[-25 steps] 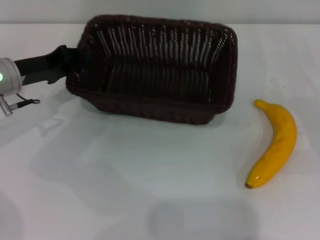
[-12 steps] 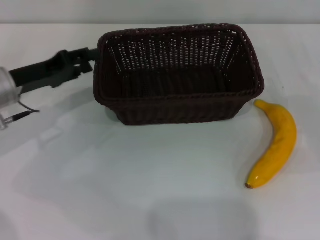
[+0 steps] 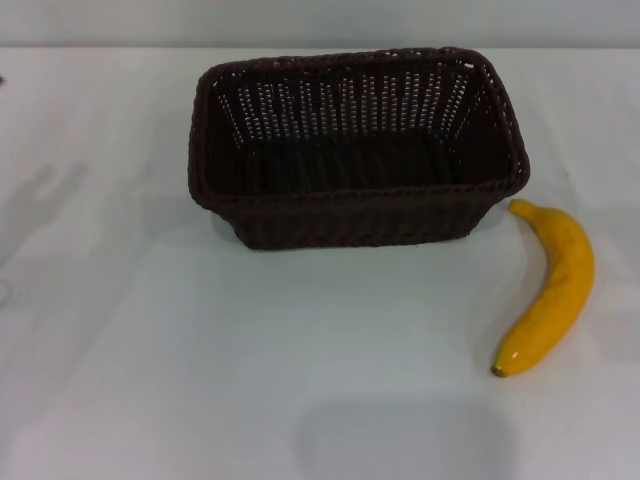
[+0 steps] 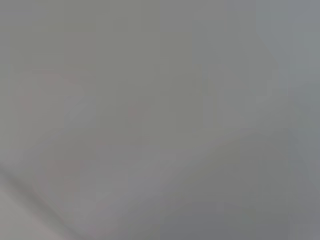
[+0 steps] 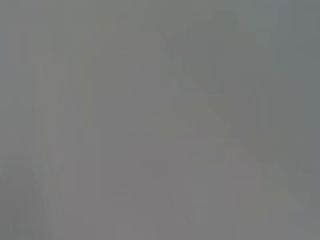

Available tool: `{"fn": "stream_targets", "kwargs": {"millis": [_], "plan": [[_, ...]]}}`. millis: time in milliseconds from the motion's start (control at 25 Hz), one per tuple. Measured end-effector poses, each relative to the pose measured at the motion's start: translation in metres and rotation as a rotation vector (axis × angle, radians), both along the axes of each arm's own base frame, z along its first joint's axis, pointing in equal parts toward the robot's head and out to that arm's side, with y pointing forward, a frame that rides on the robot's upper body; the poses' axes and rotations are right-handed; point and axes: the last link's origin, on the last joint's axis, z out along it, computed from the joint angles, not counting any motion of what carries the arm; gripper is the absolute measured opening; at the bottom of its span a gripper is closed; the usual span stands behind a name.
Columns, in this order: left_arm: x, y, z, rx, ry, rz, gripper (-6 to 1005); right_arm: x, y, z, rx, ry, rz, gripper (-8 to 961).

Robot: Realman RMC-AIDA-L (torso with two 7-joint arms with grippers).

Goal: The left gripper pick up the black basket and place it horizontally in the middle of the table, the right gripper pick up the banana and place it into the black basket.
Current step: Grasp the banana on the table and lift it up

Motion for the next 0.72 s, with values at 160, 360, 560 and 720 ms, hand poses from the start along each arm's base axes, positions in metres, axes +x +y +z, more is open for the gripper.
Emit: {"fn": "stream_targets", "kwargs": {"millis": [160,360,560,720], "plan": [[-0.010,-0.017,-0.001,0.230,0.063,-0.002,723,0.011,-0.011,0.018,-0.067,0.097,0.017,840],[-0.022,-0.026,-0.017,0.366,0.135,0.054,724,0.021,-0.027,0.049,-0.163,0.206,0.037,840],[-0.023,-0.029,-0.028,0.451,0.285,0.055,724,0.013,-0.025,0.074,-0.403,0.205,0.048,839],[-0.018,-0.021,-0.033,0.476,0.333,0.051,712,-0.011,-0.017,0.083,-0.606,0.081,0.114,837]]}}
